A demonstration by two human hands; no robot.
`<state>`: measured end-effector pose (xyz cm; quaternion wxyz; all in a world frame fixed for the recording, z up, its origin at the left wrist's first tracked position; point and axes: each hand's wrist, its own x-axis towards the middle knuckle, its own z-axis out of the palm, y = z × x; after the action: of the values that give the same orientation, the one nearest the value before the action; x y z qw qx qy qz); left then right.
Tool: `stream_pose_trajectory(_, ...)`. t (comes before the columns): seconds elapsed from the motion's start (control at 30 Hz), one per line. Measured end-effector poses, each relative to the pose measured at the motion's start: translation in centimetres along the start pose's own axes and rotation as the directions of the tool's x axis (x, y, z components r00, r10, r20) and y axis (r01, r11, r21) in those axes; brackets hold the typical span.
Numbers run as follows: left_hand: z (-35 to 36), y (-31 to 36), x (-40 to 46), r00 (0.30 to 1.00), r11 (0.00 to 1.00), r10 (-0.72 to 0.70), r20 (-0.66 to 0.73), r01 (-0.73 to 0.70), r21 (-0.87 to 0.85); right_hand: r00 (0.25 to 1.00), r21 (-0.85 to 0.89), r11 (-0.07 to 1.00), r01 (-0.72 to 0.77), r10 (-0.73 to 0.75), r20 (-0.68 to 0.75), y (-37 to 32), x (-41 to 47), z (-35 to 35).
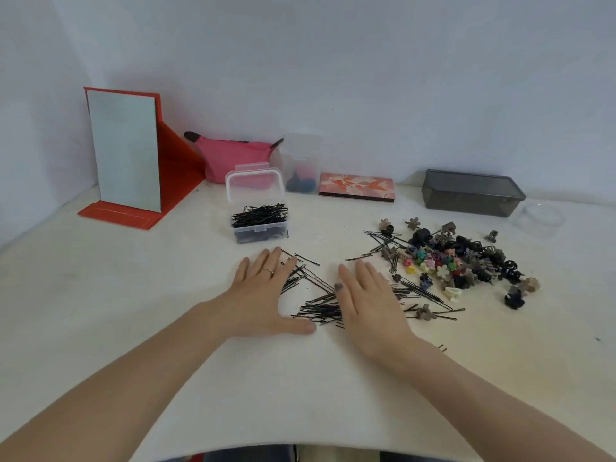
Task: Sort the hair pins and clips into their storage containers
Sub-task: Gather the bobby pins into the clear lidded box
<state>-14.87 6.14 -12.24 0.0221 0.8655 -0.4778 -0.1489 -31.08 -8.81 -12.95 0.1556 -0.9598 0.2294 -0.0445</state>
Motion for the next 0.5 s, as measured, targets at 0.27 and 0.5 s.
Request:
stream_pose_trajectory(0.27, 0.5, 1.6, 0.3, 0.992, 0.992, 0.091, -0.087, -0.099, -0.083, 0.99, 0.515, 0.857, -0.025, 0.095, -0.109, -2.5, 2.6, -1.8)
stream_pose_trajectory(0.5, 0.2, 2.0, 1.8, 0.975, 0.973, 0.125, -0.184, -0.157, -0.169, 0.999, 0.227, 0.974, -0.013, 0.005, 0.036, -1.4, 3.1, -2.3)
